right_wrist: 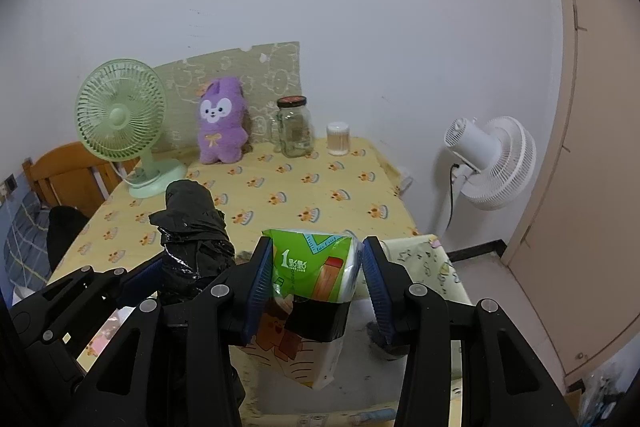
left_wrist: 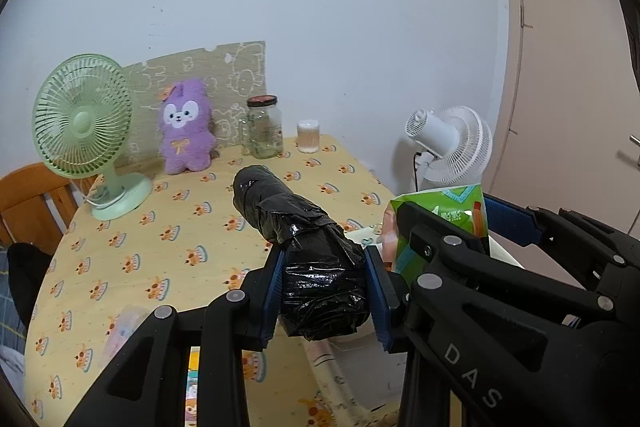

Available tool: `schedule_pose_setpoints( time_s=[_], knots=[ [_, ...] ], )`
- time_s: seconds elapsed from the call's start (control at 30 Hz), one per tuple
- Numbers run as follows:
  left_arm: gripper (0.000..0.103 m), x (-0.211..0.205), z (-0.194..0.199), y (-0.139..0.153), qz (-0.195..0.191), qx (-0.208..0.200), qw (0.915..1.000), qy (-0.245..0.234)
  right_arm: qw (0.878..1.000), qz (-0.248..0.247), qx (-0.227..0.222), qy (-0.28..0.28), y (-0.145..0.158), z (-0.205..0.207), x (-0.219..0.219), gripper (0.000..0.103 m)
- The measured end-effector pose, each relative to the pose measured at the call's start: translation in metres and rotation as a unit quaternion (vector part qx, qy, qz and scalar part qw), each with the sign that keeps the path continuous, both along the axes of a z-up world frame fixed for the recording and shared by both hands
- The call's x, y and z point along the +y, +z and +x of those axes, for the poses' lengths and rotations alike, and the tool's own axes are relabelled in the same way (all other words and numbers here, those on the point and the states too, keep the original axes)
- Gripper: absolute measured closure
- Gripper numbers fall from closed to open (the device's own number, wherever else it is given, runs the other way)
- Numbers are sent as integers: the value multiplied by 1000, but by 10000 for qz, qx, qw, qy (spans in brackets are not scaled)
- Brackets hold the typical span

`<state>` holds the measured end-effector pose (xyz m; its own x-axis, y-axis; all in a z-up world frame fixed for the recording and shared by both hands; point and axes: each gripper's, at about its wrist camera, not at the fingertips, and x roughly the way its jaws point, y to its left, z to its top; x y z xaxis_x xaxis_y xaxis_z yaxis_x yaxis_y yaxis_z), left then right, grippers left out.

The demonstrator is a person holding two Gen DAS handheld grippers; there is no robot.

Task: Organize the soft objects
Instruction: 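Lift the tissue pack and umbrella and carry them toward the patterned box, then lower the green tissue pack with the right tool while the left tool lowers the black umbrella into the box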

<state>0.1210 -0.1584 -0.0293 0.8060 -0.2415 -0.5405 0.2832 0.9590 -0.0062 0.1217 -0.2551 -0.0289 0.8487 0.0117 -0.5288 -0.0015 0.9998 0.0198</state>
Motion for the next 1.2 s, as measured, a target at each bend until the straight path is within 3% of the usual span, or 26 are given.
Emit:
schedule_pose_setpoints(
  time_s=[0.47, 0.83, 0.87, 1.0, 1.2],
  knots=[
    [64, -39, 8, -18, 218, 262, 9985, -434, 9992, 32, 162, -358, -20, 6, -37, 55],
    [60, -61, 19, -40, 362, 765, 9930, -823, 9979, 40, 365, -526, -42, 13, -57, 55],
    [57, -62, 20, -41, 385, 784, 9927, -838, 9979, 42, 373, -528, -43, 13, -58, 55],
    [25, -63, 24, -45, 529, 806, 9933, -642, 9973, 0, 425, -604, -48, 18, -61, 55],
    [22, -63, 27, -46, 534, 953, 9919, -654, 9965, 41, 533, -643, -54, 24, -66, 55]
  ],
)
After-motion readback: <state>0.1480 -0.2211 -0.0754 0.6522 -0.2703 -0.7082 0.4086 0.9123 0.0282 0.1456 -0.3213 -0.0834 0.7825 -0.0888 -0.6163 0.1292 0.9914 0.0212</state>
